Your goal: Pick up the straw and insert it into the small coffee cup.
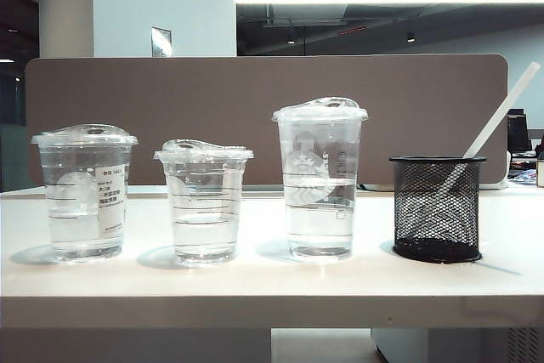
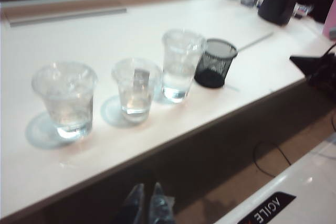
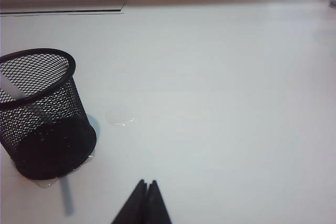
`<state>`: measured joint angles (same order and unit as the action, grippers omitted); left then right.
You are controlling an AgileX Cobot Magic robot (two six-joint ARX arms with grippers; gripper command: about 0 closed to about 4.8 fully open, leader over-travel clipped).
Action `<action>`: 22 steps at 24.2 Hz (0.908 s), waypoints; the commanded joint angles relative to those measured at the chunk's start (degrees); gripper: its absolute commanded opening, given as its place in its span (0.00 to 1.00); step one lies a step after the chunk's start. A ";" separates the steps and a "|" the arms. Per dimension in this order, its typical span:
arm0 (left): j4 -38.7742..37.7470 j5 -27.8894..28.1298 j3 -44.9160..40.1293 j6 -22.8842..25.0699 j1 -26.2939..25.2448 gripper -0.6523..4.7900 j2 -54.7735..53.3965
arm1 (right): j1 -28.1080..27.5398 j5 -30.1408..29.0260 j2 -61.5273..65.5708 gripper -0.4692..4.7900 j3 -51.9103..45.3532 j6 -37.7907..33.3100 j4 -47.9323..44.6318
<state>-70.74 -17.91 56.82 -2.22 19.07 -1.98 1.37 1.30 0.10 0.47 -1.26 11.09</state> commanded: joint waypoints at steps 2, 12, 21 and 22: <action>0.02 -0.33 0.15 0.07 0.04 0.16 -0.13 | 0.07 0.09 -0.09 0.10 -0.42 -0.02 -0.63; 4.22 7.39 0.13 1.81 0.04 0.16 -0.13 | 0.07 0.09 -0.09 0.10 -0.42 -0.02 -0.66; 5.29 8.68 0.09 1.77 0.04 0.16 -0.13 | 0.09 -0.39 -0.09 0.10 -0.42 -0.04 -0.63; 5.40 7.89 0.02 1.77 0.04 0.16 -0.13 | 0.09 -0.39 -0.09 0.10 -0.42 -0.07 -0.63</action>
<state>-66.22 -8.56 56.80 -0.78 19.07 -1.98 1.37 1.06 0.10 0.47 -1.23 11.09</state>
